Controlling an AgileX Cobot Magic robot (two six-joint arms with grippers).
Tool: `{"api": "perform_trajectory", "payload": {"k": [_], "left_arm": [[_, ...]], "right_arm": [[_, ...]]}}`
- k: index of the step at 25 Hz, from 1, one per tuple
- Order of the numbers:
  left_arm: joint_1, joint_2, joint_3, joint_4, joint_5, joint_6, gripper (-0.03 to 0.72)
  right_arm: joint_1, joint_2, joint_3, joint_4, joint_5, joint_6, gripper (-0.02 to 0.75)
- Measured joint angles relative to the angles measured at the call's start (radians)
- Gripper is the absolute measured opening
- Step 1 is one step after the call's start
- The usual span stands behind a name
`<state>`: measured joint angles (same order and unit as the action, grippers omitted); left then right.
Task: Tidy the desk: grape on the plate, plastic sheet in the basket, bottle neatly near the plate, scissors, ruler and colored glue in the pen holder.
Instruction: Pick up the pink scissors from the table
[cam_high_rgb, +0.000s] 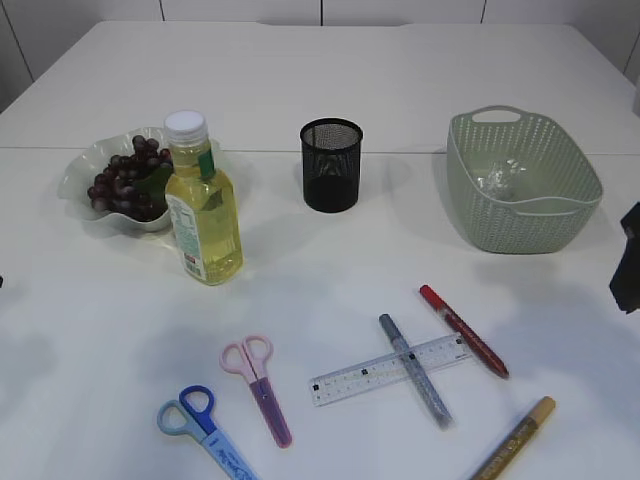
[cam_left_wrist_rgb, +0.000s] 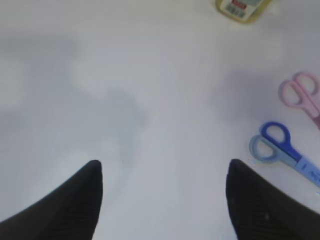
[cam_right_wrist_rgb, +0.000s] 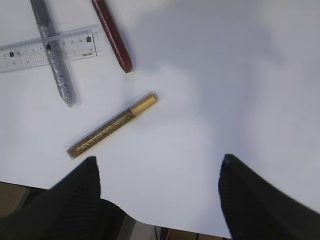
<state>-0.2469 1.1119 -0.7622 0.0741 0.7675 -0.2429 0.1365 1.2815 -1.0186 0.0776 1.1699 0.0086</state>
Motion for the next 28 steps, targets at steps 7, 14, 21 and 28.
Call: {"api": "perform_trajectory", "payload": {"k": [7,14,21,28], "left_arm": [[0.000,0.121,0.000,-0.115,0.063,0.007,0.557],[0.000,0.130,0.000,-0.181,0.079,0.008,0.557],[0.000,0.130,0.000,-0.179,0.113,0.053,0.553],[0.065,0.130,0.000,-0.177,0.086,0.061,0.552]], "right_arm": [[0.007,0.000,0.000,0.057,0.001,0.000,0.575],[0.156,0.002,-0.027,0.058,-0.030,0.026,0.519],[0.305,0.097,-0.090,0.058,-0.057,0.086,0.512],[0.438,0.277,-0.256,0.058,-0.052,0.144,0.512]]}}
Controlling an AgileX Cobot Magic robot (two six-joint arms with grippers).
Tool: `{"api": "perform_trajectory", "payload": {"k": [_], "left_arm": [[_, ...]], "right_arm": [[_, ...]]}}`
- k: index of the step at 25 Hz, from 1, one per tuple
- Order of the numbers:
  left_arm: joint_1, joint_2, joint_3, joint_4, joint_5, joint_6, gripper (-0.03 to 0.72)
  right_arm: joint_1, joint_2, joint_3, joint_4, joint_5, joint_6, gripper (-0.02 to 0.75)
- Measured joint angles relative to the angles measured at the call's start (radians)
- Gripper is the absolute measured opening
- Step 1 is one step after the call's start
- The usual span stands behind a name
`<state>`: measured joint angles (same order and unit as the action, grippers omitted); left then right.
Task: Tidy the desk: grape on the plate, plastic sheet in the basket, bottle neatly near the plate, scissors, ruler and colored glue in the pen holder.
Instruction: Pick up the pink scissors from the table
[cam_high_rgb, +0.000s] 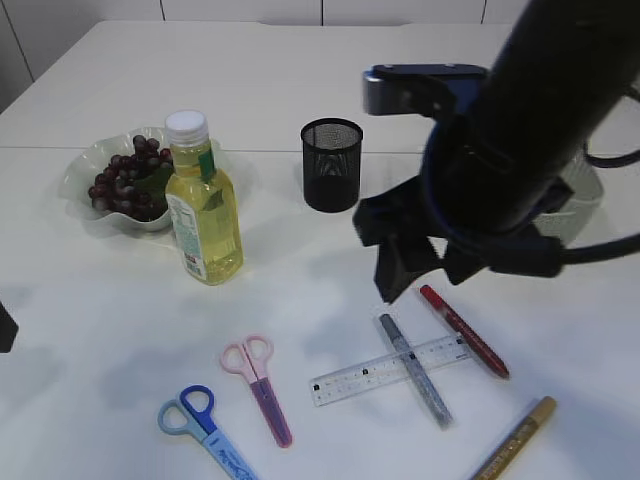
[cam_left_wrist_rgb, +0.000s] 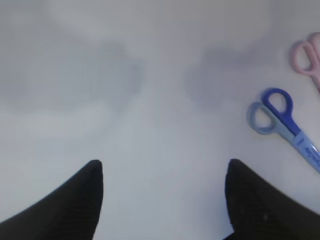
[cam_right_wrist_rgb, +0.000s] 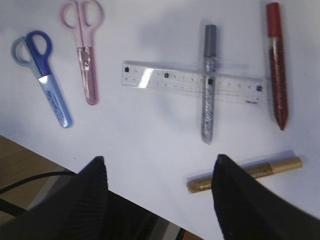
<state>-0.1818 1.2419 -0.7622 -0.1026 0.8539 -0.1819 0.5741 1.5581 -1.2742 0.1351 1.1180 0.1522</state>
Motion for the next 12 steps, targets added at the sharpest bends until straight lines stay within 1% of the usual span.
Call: {"api": "perform_trajectory", "payload": {"k": [3,5,9,12], "left_arm": [[0.069,0.000,0.000,0.014,-0.004,0.002,0.552],[0.095,0.000,0.000,0.018,-0.004,0.002,0.552],[0.105,0.000,0.000,0.022,-0.004,0.002,0.552],[0.107,0.000,0.000,0.022,-0.004,0.002,0.552]], "right_arm": [[0.057,0.081,-0.079,0.000,0.001,0.026,0.512],[0.100,0.134,-0.133,0.000,0.001,0.042,0.512],[0.172,0.255,-0.227,-0.004,0.001,0.081,0.481],[0.204,0.343,-0.296,-0.013,0.006,0.109,0.449]]}}
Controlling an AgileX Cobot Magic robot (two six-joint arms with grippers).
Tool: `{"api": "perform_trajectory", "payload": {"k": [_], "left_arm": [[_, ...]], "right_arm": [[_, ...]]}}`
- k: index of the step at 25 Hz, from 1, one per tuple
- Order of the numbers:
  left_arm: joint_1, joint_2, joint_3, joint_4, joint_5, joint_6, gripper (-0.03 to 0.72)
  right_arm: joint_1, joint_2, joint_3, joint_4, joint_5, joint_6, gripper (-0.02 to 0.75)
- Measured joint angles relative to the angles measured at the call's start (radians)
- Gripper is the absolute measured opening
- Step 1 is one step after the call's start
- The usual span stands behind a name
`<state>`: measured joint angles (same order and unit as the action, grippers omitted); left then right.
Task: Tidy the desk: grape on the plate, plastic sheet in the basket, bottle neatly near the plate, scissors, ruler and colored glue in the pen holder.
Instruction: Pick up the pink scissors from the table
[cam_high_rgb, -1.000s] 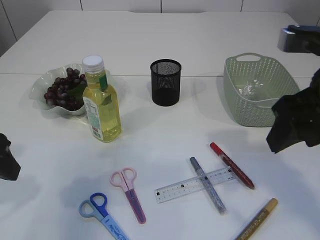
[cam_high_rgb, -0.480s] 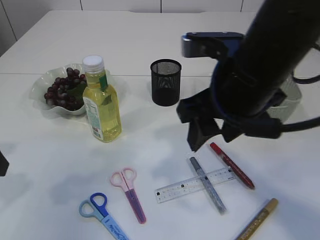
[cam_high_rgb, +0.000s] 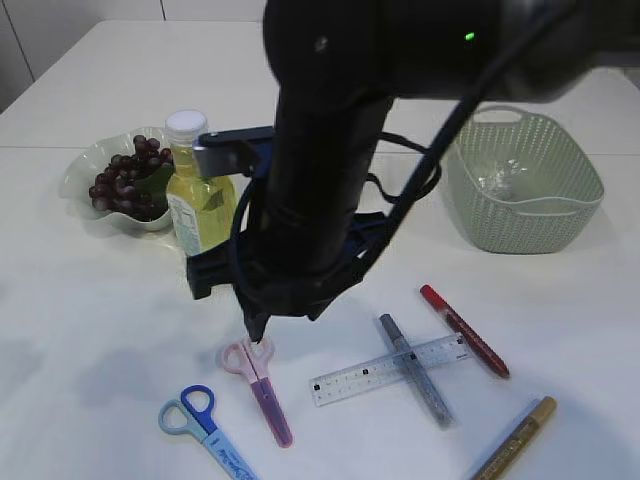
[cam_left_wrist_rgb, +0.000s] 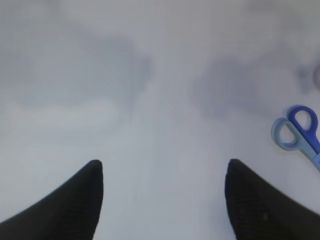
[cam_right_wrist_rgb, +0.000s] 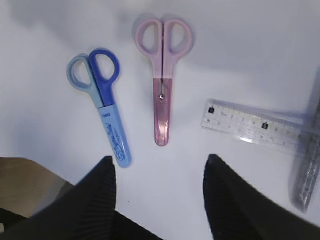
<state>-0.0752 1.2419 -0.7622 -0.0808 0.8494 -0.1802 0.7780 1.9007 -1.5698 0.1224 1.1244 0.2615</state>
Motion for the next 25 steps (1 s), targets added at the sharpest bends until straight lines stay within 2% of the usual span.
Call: {"api": "perform_trajectory", "payload": {"k": [5,10,25], "left_arm": [[0.000,0.000,0.000,0.000,0.000,0.000,0.552],[0.001,0.000,0.000,0.000,0.000,0.000,0.552],[0.001,0.000,0.000,0.000,0.000,0.000,0.552]], "right_arm": [[0.026,0.135,-0.102,-0.021,0.031,0.018,0.399],[0.037,0.242,-0.186,-0.032,0.057,0.024,0.389],[0.043,0.382,-0.214,-0.051,0.057,0.081,0.386]]}}
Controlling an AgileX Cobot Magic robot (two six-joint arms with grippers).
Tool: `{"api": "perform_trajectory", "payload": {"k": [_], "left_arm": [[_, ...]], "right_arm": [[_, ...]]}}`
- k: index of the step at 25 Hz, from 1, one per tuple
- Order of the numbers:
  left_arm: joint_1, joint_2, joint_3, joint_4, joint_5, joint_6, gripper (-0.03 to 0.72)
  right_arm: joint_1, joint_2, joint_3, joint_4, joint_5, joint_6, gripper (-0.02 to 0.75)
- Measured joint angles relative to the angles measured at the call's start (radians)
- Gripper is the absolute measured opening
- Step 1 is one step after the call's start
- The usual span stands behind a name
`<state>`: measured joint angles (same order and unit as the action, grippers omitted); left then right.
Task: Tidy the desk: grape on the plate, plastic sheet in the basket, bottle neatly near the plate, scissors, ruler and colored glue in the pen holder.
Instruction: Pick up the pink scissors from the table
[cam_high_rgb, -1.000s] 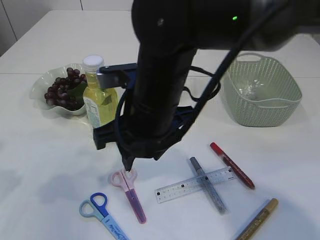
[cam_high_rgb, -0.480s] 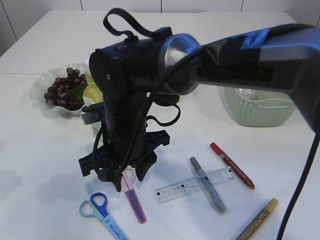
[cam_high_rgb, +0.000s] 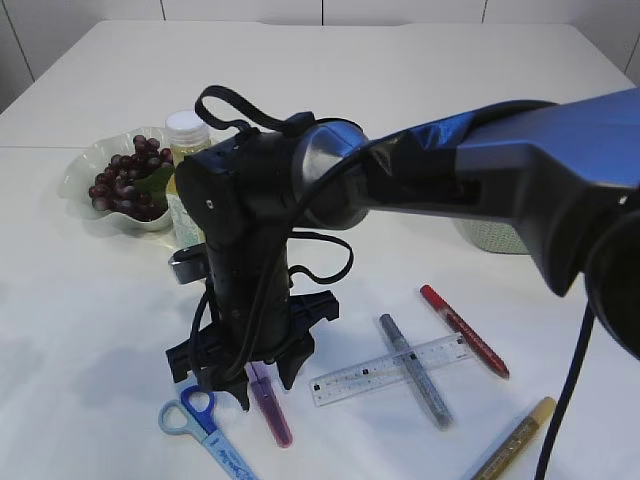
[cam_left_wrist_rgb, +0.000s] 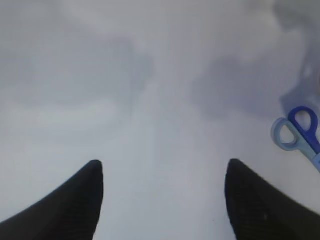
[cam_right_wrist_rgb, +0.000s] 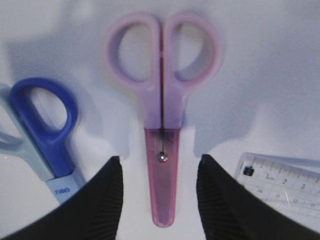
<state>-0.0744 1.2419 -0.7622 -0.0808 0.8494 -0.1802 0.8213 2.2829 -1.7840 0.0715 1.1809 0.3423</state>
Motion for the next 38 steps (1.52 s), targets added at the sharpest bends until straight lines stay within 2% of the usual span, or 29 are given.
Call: {"api": "perform_trajectory", "payload": {"k": [14,38], "left_arm": [[0.000,0.000,0.000,0.000,0.000,0.000,0.552],[0.000,0.000,0.000,0.000,0.000,0.000,0.552]], "right_arm": [[0.002,0.022,-0.004,-0.047,-0.048,0.025,0.386],[0.002,0.048,-0.014,-0.061,-0.081,0.026,0.384]]}}
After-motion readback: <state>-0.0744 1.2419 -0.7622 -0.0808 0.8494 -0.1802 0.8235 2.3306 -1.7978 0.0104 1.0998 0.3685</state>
